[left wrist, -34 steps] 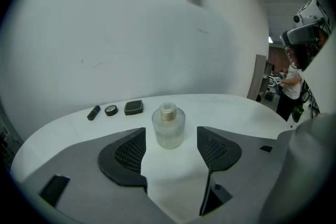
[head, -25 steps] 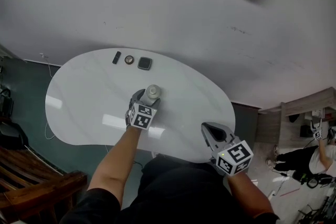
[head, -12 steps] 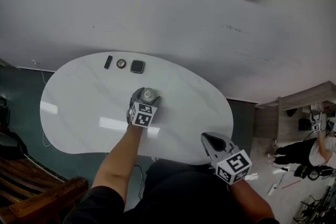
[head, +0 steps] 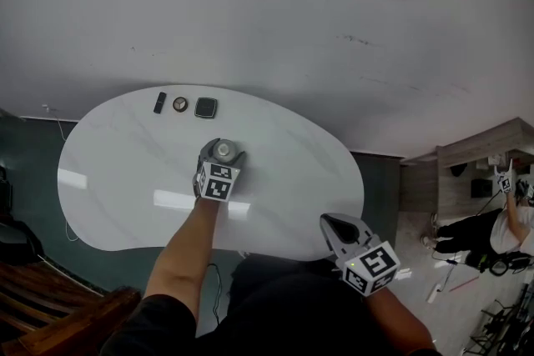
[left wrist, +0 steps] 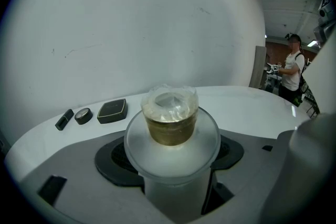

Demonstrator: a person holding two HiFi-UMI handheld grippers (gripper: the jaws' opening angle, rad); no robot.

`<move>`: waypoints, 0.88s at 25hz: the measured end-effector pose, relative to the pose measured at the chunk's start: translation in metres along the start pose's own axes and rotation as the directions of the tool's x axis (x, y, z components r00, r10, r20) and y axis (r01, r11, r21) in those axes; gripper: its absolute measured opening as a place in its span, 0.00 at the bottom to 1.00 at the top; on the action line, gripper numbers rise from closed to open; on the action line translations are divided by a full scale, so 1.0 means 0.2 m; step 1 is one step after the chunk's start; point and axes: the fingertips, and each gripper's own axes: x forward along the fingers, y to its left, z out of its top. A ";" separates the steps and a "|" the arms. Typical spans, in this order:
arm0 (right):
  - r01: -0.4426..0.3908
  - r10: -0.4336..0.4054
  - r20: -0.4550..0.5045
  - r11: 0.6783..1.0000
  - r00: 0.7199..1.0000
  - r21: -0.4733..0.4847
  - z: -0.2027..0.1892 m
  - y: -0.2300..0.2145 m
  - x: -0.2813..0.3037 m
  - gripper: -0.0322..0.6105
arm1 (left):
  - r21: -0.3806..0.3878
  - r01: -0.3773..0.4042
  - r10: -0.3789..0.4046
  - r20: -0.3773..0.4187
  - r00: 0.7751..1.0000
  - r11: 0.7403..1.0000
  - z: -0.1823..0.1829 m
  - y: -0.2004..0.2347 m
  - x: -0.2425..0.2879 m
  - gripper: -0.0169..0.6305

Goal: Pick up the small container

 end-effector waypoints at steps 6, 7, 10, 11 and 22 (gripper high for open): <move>-0.001 0.001 0.011 1.000 1.000 -0.003 0.00 0.00 -0.03 0.05 | 0.003 0.025 -0.025 -0.019 0.999 1.000 0.00 -0.02 -0.01 0.57; -0.002 0.002 0.013 1.000 1.000 -0.002 0.01 0.01 -0.03 0.05 | 0.008 0.031 -0.031 -0.023 0.999 0.999 -0.01 -0.02 -0.02 0.57; -0.004 0.004 0.018 1.000 1.000 -0.006 0.01 0.01 -0.03 0.05 | 0.019 0.038 -0.037 -0.031 0.999 0.999 0.00 -0.03 -0.05 0.57; -0.007 0.007 0.017 1.000 1.000 -0.010 0.01 0.01 -0.03 0.05 | 0.019 0.038 -0.038 -0.032 0.999 0.999 0.00 -0.03 -0.06 0.57; -0.092 0.094 0.065 0.995 0.993 -0.040 0.10 0.09 0.02 0.05 | -0.032 0.021 -0.021 -0.014 1.000 0.999 0.13 0.03 -0.26 0.57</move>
